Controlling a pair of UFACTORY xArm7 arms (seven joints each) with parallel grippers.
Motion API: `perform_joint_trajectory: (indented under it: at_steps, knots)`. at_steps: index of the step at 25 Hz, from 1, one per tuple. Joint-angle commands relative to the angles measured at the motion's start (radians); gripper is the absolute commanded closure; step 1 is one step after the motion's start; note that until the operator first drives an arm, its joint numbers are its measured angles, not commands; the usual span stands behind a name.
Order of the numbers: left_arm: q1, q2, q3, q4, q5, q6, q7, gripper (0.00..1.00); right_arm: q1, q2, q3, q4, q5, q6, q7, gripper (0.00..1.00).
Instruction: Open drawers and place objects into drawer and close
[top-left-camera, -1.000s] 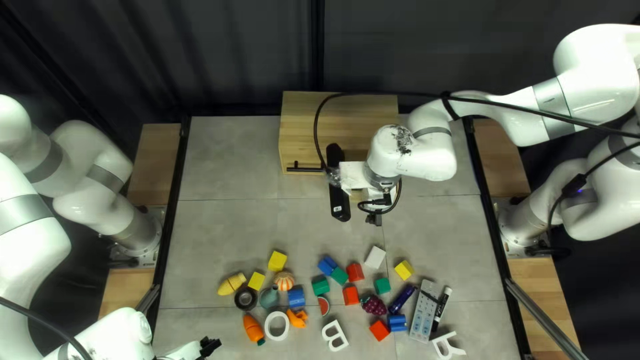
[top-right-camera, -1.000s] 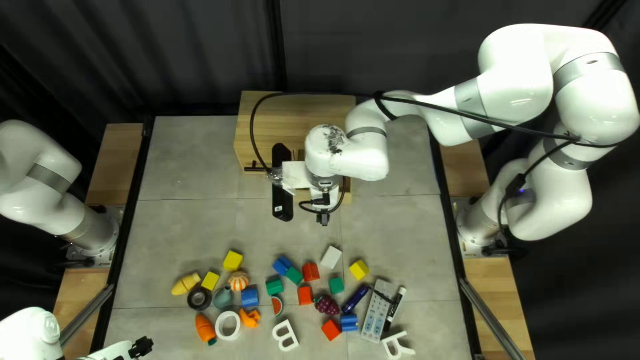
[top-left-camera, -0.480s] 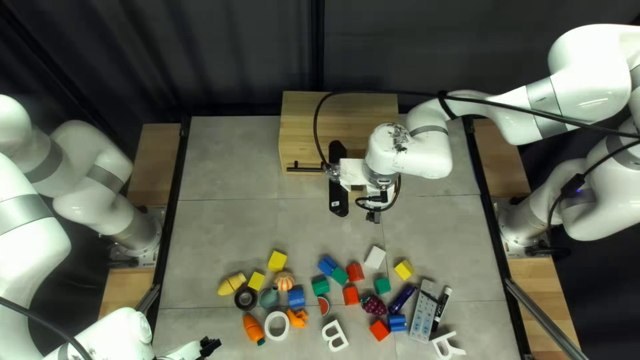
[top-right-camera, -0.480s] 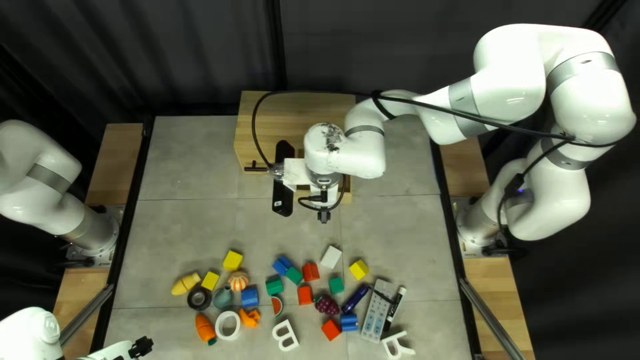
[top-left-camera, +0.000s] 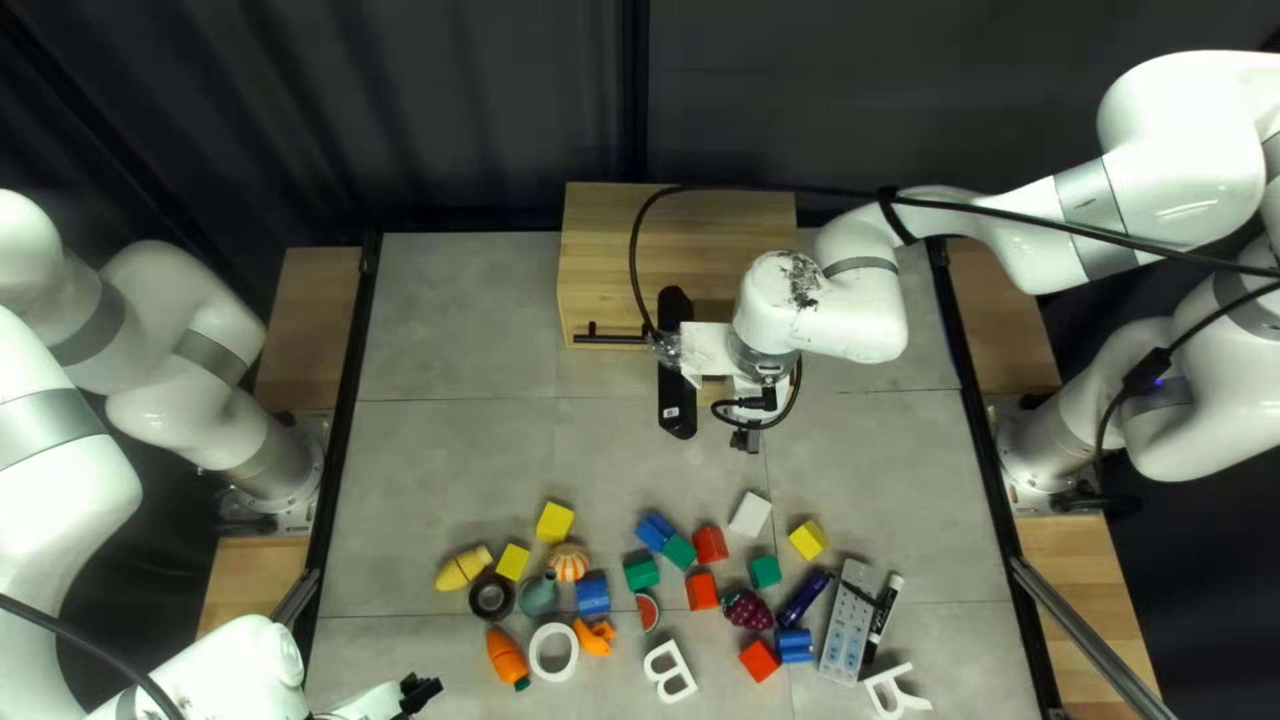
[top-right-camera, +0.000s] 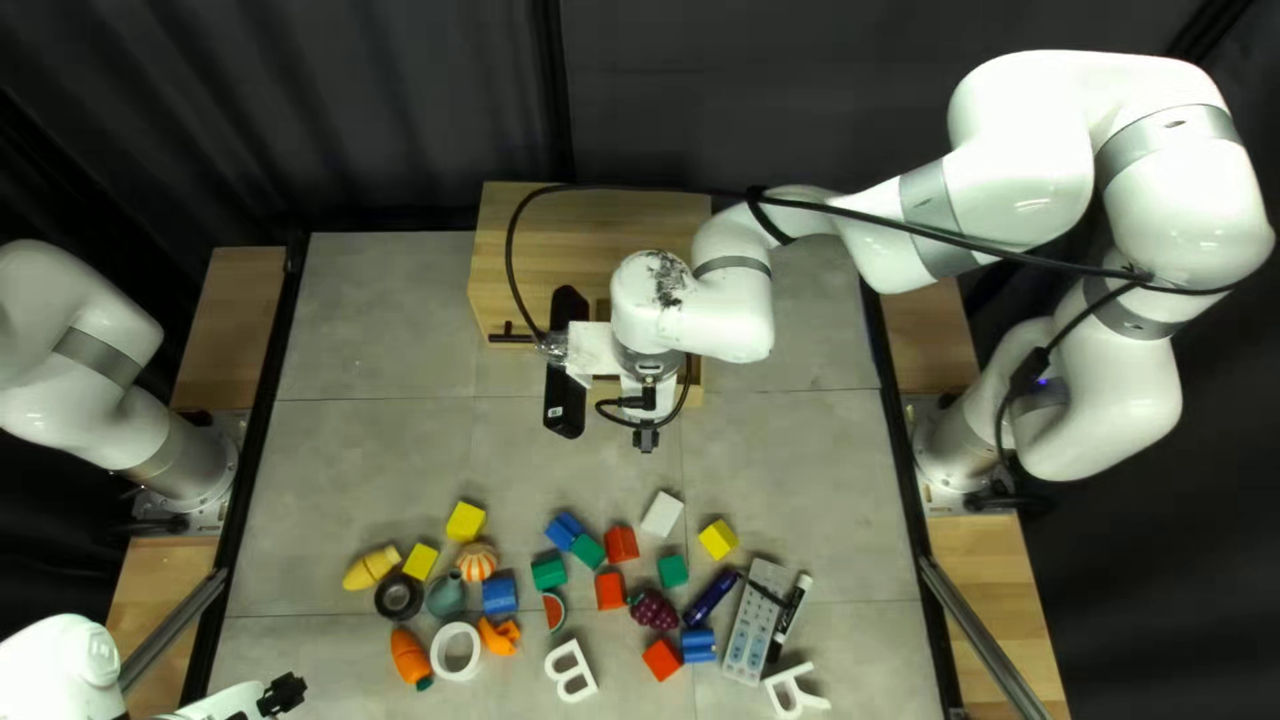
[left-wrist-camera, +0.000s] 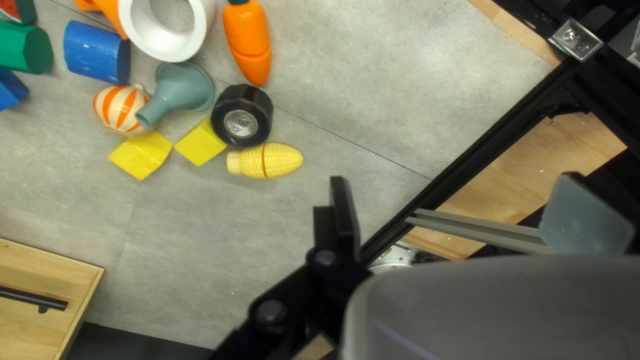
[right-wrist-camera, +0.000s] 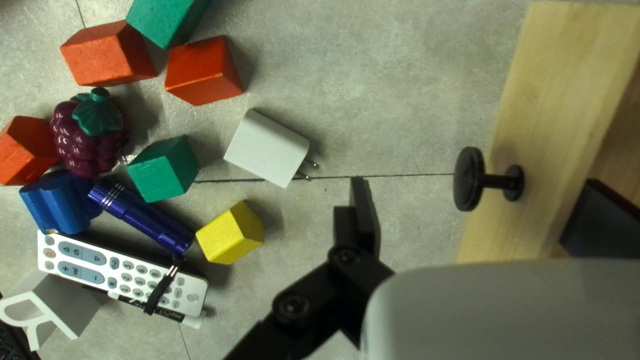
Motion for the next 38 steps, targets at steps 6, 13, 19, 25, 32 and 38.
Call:
perform_joint_trajectory:
  at_steps: [6,13,19,25,32,38]
  knots:
    - [0.000,0.000,0.000,0.000,0.000,0.000,0.000,0.00,0.003,0.010,0.003,0.011,0.022,0.008,-0.011,0.00]
    - [0.000,0.000,0.000,0.000,0.000,0.000,0.000,0.00,0.005,0.005,0.006,0.011,0.032,0.015,-0.016,0.00]
    - [0.000,0.000,0.000,0.000,0.000,0.000,0.000,0.00,0.010,0.000,0.012,0.010,0.035,0.018,-0.011,0.00]
    - [0.000,0.000,0.000,0.000,0.000,0.000,0.000,0.00,0.014,0.003,0.015,0.016,0.035,0.017,-0.010,0.00]
    - [0.000,0.000,0.000,0.000,0.000,0.000,0.000,0.00,0.018,0.002,0.019,0.017,0.035,0.021,-0.010,0.00]
    - [0.000,0.000,0.000,0.000,0.000,0.000,0.000,0.00,0.021,0.001,0.022,0.019,0.035,0.021,-0.009,0.00]
